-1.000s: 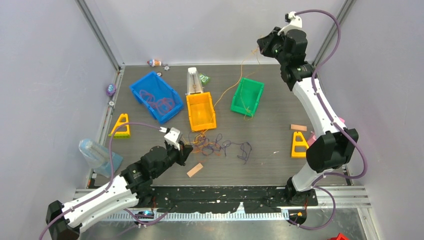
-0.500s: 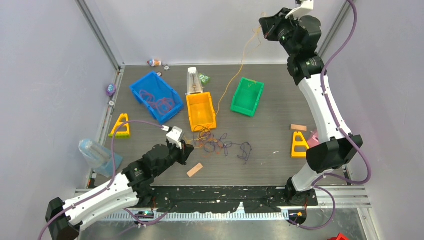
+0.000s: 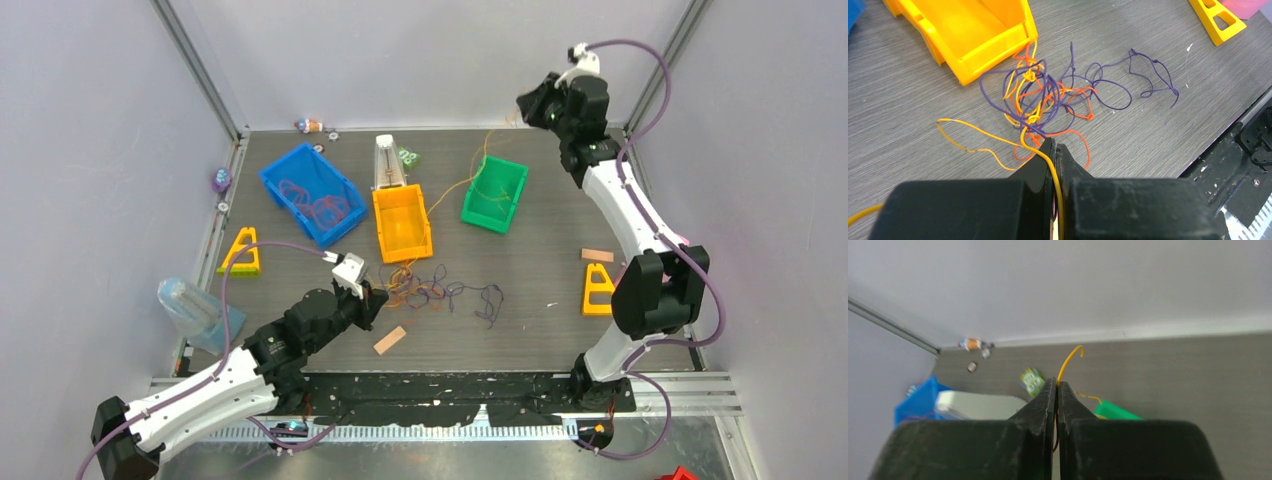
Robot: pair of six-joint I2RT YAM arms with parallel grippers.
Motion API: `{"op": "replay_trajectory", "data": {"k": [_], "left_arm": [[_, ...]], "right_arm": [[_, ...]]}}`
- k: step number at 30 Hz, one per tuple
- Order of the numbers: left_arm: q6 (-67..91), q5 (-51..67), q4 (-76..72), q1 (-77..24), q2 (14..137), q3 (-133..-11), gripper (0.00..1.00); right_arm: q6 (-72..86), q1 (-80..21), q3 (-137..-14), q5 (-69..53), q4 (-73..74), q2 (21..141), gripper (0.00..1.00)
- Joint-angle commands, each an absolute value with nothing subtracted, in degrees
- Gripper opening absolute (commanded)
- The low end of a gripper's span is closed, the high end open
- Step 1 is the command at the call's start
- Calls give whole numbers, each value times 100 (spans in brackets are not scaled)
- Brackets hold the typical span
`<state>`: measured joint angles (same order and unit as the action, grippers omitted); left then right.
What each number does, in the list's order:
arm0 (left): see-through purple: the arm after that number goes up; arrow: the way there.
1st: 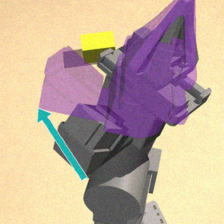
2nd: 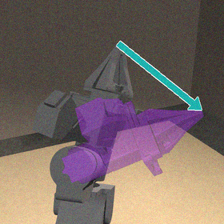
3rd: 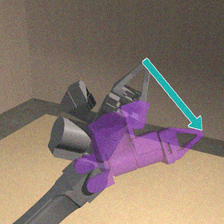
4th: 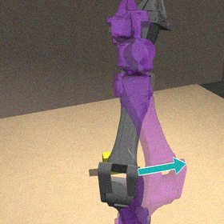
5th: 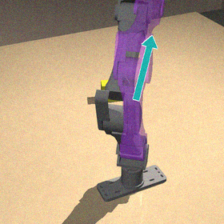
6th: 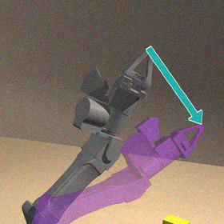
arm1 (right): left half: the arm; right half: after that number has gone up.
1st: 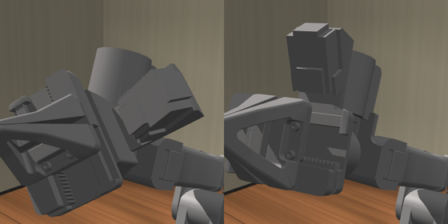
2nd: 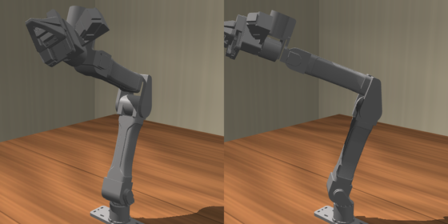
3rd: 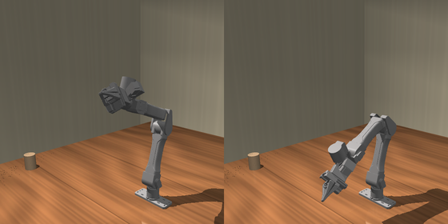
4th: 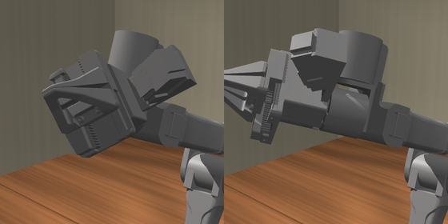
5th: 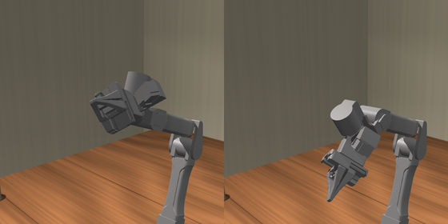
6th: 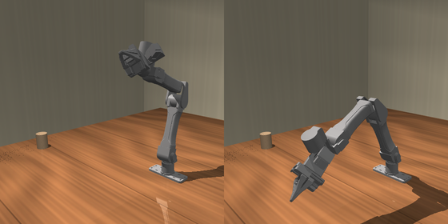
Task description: Untangle the cables
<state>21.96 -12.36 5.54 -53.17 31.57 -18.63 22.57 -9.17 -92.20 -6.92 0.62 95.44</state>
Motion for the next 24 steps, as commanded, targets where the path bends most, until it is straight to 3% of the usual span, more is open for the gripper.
{"op": "replay_trajectory", "data": {"k": [1,10,24], "left_arm": [[2060,-1205,503,-5316,3094,-2075,0],[2031,-1188,473,-5314,3100,-2020,0],[2030,-1074,411,-5317,3323,-2085,0]], "right_arm": [[2173,-856,-8328,-522,-325,9079,5],[1839,-890,-7230,-297,-44,9295,5],[1358,-1342,-8827,-114,1439,11330,5]]}}
